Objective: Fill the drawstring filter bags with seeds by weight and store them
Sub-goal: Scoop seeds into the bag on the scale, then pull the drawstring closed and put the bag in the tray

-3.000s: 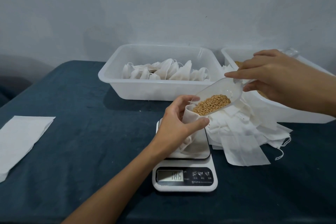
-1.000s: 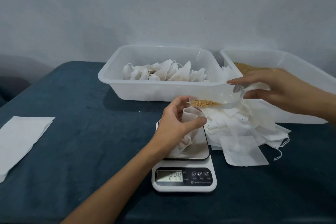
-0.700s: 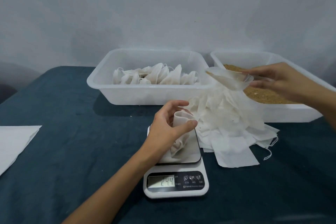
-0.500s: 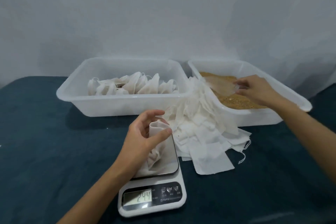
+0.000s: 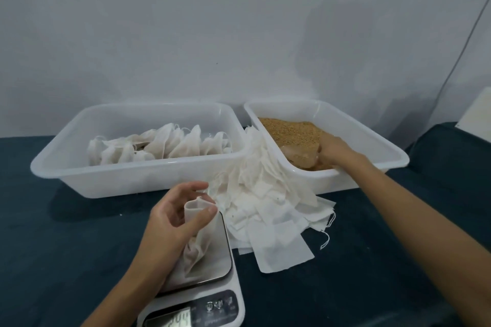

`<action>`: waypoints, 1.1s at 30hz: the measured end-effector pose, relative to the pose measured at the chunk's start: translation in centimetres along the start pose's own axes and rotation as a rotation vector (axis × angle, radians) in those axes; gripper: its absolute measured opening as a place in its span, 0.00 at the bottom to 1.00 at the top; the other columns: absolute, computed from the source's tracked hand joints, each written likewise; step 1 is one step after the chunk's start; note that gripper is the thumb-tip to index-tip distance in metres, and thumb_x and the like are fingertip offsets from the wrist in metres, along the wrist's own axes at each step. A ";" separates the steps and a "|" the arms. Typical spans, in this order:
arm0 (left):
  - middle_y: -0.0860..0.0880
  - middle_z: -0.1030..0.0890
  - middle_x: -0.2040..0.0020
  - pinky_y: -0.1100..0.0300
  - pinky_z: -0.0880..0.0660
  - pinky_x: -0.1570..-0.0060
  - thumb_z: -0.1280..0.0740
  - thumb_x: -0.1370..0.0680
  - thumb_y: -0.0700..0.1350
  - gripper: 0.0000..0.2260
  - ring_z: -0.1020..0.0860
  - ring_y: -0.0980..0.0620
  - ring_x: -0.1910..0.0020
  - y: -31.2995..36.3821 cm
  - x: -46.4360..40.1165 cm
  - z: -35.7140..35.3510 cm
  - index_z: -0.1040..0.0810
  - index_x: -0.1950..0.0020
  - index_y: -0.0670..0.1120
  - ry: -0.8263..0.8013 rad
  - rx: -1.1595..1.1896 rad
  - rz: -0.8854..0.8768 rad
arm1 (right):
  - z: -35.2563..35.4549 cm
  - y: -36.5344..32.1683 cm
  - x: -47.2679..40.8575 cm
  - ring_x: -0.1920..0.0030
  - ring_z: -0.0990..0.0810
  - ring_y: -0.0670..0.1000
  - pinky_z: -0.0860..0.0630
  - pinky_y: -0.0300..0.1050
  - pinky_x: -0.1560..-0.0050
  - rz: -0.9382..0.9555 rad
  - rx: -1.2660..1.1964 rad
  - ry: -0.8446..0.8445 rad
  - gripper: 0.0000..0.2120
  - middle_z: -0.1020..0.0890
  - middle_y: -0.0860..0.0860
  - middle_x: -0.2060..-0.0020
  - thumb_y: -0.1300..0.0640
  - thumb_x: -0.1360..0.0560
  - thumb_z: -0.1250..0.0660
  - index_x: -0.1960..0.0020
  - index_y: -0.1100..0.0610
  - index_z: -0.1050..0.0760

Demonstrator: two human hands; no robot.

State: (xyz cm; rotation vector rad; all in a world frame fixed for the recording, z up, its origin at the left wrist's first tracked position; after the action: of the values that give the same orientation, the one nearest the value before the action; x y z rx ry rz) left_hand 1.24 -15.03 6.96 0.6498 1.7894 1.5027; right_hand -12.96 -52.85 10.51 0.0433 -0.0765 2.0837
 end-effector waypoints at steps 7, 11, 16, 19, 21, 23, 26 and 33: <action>0.48 0.14 0.47 0.59 0.21 0.50 0.27 0.29 0.62 0.18 0.17 0.49 0.46 -0.2 0.0 0.1 0.17 0.43 0.57 -0.007 -0.029 0.003 | 3.1 -3.7 5.1 0.48 0.21 0.57 0.23 0.54 0.48 0.192 -0.002 0.461 0.12 0.19 0.56 0.46 0.52 0.21 0.32 0.41 0.58 0.22; 0.40 0.15 0.48 0.53 0.23 0.49 0.35 0.20 0.53 0.13 0.18 0.44 0.49 -0.9 -0.5 0.3 0.16 0.43 0.49 0.038 0.127 0.071 | 3.0 -10.9 14.5 0.60 0.20 0.41 0.25 0.35 0.62 0.606 -0.548 0.358 0.14 0.18 0.40 0.61 0.36 0.24 0.35 0.50 0.45 0.20; 0.39 0.16 0.48 0.56 0.19 0.54 0.44 0.14 0.39 0.15 0.16 0.44 0.50 -1.0 -0.8 1.0 0.17 0.42 0.45 0.084 0.139 0.068 | -1.2 -16.5 20.2 0.62 0.19 0.41 0.24 0.35 0.62 0.712 -0.700 -0.115 0.22 0.17 0.42 0.59 0.33 0.38 0.23 0.51 0.45 0.20; 0.45 0.16 0.50 0.57 0.19 0.50 0.44 0.15 0.35 0.14 0.17 0.47 0.50 -1.0 -0.9 1.4 0.18 0.42 0.43 0.114 0.097 0.029 | -2.3 -17.4 19.8 0.66 0.21 0.42 0.28 0.34 0.65 0.728 -0.744 -0.028 0.11 0.18 0.42 0.64 0.47 0.32 0.20 0.57 0.50 0.19; 0.47 0.16 0.50 0.57 0.20 0.47 0.42 0.14 0.37 0.12 0.18 0.48 0.48 -1.0 -0.9 1.4 0.19 0.41 0.44 0.118 0.074 0.011 | -2.7 -17.4 19.2 0.69 0.24 0.43 0.31 0.34 0.66 0.710 -0.829 0.010 0.08 0.20 0.43 0.68 0.53 0.30 0.21 0.62 0.52 0.20; 0.50 0.15 0.47 0.60 0.21 0.45 0.36 0.15 0.44 0.08 0.17 0.51 0.45 -0.9 -0.9 1.2 0.19 0.39 0.46 0.081 0.052 -0.011 | -2.8 -17.3 18.5 0.68 0.22 0.52 0.26 0.48 0.64 0.680 -0.956 -0.003 0.09 0.19 0.50 0.69 0.56 0.29 0.22 0.63 0.54 0.21; 0.52 0.14 0.43 0.62 0.21 0.45 0.27 0.21 0.45 0.14 0.16 0.54 0.42 -1.2 -0.9 0.7 0.20 0.36 0.50 -0.054 -0.053 -0.054 | -2.7 -17.2 17.8 0.67 0.22 0.58 0.24 0.56 0.62 0.680 -1.177 -0.059 0.07 0.19 0.58 0.68 0.62 0.27 0.24 0.61 0.58 0.20; 0.48 0.12 0.52 0.57 0.18 0.50 0.28 0.20 0.40 0.05 0.14 0.50 0.50 -0.8 -2.6 2.1 0.14 0.48 0.48 0.018 -0.255 -0.116 | -2.3 -15.6 16.6 0.64 0.18 0.53 0.19 0.43 0.57 0.616 -1.455 -0.023 0.12 0.16 0.52 0.62 0.55 0.30 0.26 0.49 0.60 0.18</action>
State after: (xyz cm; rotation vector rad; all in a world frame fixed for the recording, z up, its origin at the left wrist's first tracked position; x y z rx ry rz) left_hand 4.55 -15.79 6.54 0.4005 1.5836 1.6254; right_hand -7.54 -30.62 9.83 -0.9216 -1.7381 2.1124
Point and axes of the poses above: each hand's wrist, its own x-axis away from the middle knuckle, its own z-axis out of the back of the hand, y = z × x, the point moved 4 cm from there along -x, towards the middle knuckle
